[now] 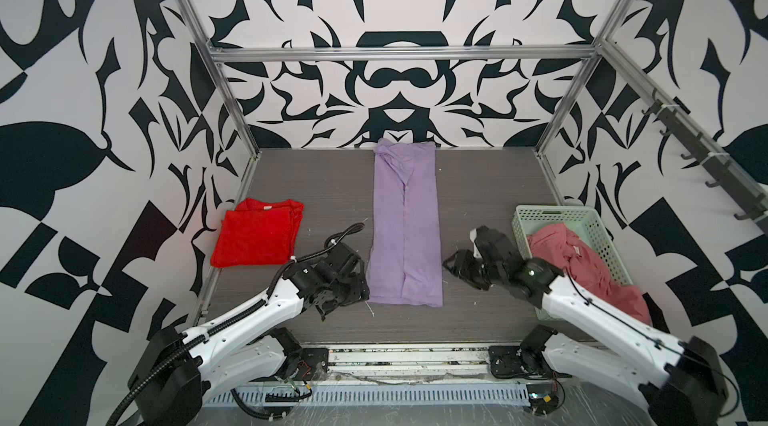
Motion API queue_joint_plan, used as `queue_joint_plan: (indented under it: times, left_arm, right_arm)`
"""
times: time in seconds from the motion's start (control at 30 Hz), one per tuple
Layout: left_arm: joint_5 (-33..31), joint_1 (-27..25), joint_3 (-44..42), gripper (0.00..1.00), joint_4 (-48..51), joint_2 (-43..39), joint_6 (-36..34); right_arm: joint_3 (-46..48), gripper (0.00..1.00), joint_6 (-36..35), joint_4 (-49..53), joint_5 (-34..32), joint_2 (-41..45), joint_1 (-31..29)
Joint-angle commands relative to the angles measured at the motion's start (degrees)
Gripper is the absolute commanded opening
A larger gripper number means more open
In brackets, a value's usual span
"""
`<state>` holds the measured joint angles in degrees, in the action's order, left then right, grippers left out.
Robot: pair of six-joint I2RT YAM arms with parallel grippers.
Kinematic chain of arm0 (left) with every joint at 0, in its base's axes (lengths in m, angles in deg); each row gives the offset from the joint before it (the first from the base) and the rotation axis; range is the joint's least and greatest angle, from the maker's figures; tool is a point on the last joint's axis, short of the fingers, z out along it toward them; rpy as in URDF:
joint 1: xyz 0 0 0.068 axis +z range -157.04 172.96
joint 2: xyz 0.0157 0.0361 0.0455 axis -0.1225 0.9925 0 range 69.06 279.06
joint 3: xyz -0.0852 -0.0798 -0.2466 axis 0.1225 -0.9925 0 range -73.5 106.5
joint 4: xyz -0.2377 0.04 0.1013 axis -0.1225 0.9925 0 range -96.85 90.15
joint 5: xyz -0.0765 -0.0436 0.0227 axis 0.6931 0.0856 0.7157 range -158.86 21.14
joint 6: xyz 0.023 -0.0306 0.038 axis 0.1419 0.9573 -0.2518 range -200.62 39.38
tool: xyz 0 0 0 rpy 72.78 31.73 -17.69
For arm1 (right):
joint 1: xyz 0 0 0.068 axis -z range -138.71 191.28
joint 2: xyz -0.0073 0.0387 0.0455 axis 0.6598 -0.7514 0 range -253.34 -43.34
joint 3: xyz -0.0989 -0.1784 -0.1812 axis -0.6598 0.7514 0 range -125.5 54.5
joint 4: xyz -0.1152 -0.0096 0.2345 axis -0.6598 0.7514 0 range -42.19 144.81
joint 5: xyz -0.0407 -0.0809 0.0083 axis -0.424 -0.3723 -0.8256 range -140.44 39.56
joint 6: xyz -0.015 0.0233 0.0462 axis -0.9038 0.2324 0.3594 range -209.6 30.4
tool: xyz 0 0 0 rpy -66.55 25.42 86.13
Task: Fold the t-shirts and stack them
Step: 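Release the strip and move both grippers to its end nearest the robot, then grasp the near end of the strip with both grippers and lift it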
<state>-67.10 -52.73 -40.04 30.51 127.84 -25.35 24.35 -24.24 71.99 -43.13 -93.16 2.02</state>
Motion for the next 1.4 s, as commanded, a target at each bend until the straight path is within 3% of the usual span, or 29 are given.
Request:
queue_joint_plan:
  times: [0.0, 0.13, 0.3, 0.53, 0.73, 0.9, 1.0, 1.1, 1.27, 1.37]
  left_arm:
    - [3.4, 0.3, -3.9, 0.79, -2.8, 1.3, -0.4]
    - [5.6, 0.3, -6.5, 0.78, -10.2, 3.6, -1.3]
    - [5.7, 0.3, -5.6, 0.71, -15.0, 10.3, -3.6]
    - [6.0, 0.3, -2.8, 0.65, -16.2, 18.7, -6.2]
    - [6.0, 0.3, -3.6, 0.50, -16.5, 18.0, -5.6]
    - [5.7, 0.3, -4.9, 0.36, -16.4, 15.5, -4.1]
    - [5.5, 0.3, -5.4, 0.25, -16.6, 14.7, -3.6]
    - [5.7, 0.3, -5.5, 0.12, -16.7, 14.7, -3.5]
    - [6.5, 0.3, -5.7, 0.00, -15.4, 11.6, -3.7]
    - [8.9, 0.2, -6.9, 0.00, -13.9, 8.3, -2.6]
  right_arm:
    - [5.5, 0.50, 10.3, -4.5, -6.8, 5.0, -3.8]
    - [7.9, 0.50, 11.2, -6.1, -6.6, 4.5, -4.9]
    - [8.5, 0.48, 12.2, -8.8, -4.8, -2.6, -6.1]
    - [10.3, 0.47, 16.0, -14.1, -6.6, -7.4, -11.2]
    - [11.3, 0.49, 20.8, -17.8, -10.5, -12.2, -17.9]
    - [11.2, 0.49, 22.7, -20.7, -13.4, -15.4, -20.1]
    - [10.8, 0.44, 23.3, -20.2, -15.3, -16.2, -20.4]
    - [11.7, 0.26, 24.7, -20.0, -17.2, -15.5, -20.4]
    - [12.8, 0.02, 26.1, -15.9, -19.7, -11.4, -20.5]
    - [11.3, 0.00, 23.9, -11.4, -18.9, -8.6, -20.8]
